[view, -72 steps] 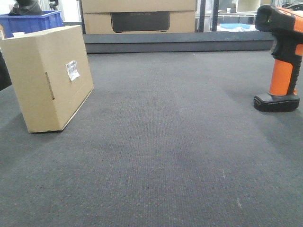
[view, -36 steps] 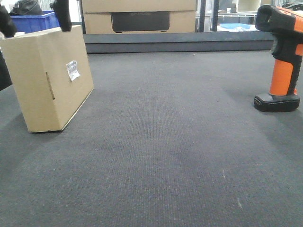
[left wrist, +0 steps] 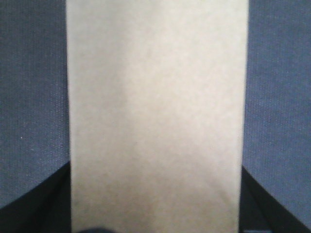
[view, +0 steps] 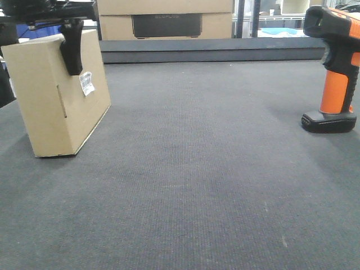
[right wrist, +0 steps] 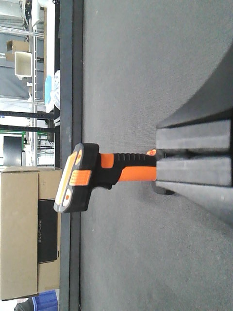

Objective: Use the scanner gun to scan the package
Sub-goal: 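Lower the left gripper onto the cardboard box and close it, then lift and tilt the box with the left gripper, barcode toward scanner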

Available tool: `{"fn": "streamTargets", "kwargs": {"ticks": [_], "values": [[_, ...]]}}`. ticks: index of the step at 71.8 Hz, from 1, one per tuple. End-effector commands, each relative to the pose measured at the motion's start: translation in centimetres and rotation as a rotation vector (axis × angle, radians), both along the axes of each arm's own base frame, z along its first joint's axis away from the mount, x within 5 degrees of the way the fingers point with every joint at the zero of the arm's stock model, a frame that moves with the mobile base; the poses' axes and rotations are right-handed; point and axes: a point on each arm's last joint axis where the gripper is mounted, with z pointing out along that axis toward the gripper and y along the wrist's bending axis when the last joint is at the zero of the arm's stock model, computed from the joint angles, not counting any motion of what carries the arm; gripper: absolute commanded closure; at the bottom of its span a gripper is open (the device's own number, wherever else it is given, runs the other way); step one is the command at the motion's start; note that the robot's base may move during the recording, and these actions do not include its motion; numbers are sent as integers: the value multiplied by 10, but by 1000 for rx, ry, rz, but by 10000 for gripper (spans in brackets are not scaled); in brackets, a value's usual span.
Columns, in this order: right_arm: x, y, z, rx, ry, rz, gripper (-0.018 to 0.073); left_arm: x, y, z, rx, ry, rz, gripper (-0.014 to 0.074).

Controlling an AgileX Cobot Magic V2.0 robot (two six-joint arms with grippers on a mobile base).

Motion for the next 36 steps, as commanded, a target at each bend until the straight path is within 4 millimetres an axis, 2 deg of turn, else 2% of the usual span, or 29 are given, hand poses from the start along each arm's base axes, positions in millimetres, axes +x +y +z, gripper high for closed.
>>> {"fn": "streamTargets", "kwargs": {"ticks": [1, 12, 19, 27, 36], "values": [[0, 0, 2, -7, -23, -4, 721, -1, -3, 10, -20, -31, 3, 705], [0, 0, 2, -7, -23, -4, 721, 0, -6, 29, -64, -53, 6, 708], [0, 0, 2, -7, -23, -4, 721, -4, -13, 49, -117, -95, -8, 708], [0, 0, 2, -7, -23, -4, 721, -14, -35, 61, -182, -127, -56, 708], [0, 0, 2, -7, -23, -4, 721, -19, -61, 55, -239, -155, -42, 708]]}}
